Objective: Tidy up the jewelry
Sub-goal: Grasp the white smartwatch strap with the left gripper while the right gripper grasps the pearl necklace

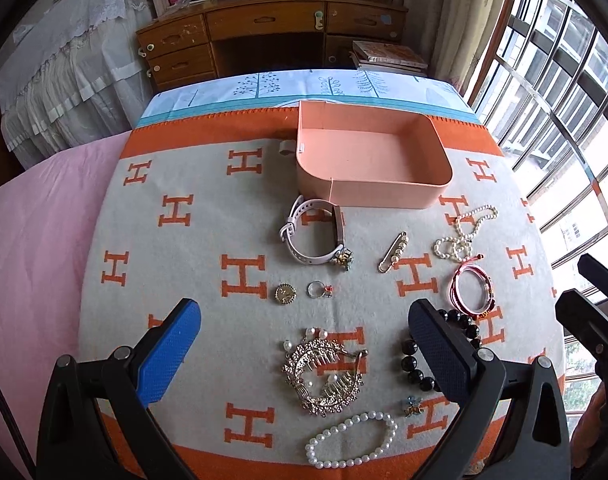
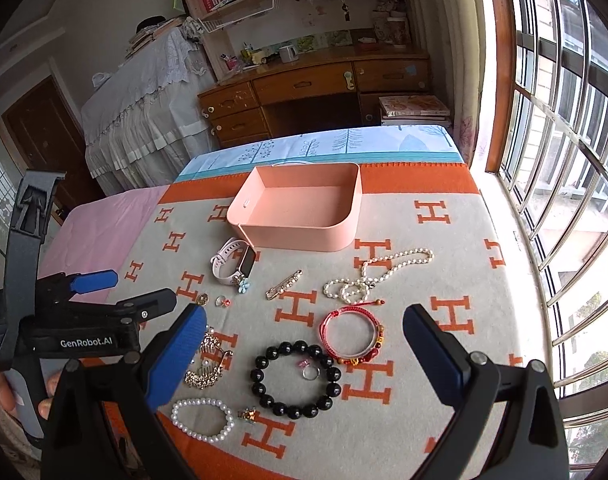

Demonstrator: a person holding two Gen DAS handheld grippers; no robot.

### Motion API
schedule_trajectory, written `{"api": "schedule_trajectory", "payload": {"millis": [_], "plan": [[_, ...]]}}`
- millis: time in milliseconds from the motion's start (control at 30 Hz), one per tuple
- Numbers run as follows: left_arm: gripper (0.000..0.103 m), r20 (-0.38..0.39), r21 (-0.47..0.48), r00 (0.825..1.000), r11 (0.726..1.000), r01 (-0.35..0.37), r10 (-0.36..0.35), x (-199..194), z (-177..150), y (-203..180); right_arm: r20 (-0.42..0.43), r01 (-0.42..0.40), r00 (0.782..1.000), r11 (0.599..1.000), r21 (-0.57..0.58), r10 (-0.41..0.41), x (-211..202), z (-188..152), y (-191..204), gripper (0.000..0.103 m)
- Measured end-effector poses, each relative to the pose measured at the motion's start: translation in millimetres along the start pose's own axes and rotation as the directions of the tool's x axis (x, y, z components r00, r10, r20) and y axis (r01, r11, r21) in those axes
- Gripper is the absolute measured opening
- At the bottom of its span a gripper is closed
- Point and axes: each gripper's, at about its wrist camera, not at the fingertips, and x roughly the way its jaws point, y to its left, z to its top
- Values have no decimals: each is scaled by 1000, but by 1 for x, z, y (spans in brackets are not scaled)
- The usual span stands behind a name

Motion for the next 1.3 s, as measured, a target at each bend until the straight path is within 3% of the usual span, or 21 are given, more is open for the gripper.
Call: {"api": "schedule_trajectory", "payload": {"millis": [233, 433, 567, 667, 733, 833, 933, 1033, 1300], "plan": [[102, -105, -77, 994, 996, 34, -42, 53, 36, 35, -109, -5, 994, 995, 105, 17, 38, 26, -41, 89], [89, -176, -109, 984, 994, 7, -26, 101, 54, 54, -206, 6, 978, 975, 223, 41, 78, 37, -79, 81], [71, -225, -114, 974, 993, 10, -36, 127, 61, 55, -267, 36, 963, 953, 300, 47, 104, 37, -99, 73], [63, -247, -106, 968, 994, 22, -48, 141, 66, 50, -308, 61, 950, 941, 332, 47, 123, 36, -109, 64], [58, -252, -96, 966, 995, 24, -47, 147, 67, 46, -334, 76, 941, 934, 348, 48, 134, 35, -113, 52], [48, -260, -91, 964, 995, 30, -53, 157, 70, 41, -330, 99, 944, 940, 327, 15, 141, 39, -110, 48], [39, -253, -83, 966, 996, 21, -41, 161, 74, 37, -354, 79, 934, 944, 321, 42, 148, 41, -102, 48], [12, -253, -76, 967, 997, 18, -37, 161, 74, 34, -380, 100, 925, 962, 256, 5, 151, 40, -86, 48], [6, -234, -85, 971, 996, 22, -42, 147, 64, 29, -427, 126, 904, 970, 206, -27, 151, 34, -64, 43]]}}
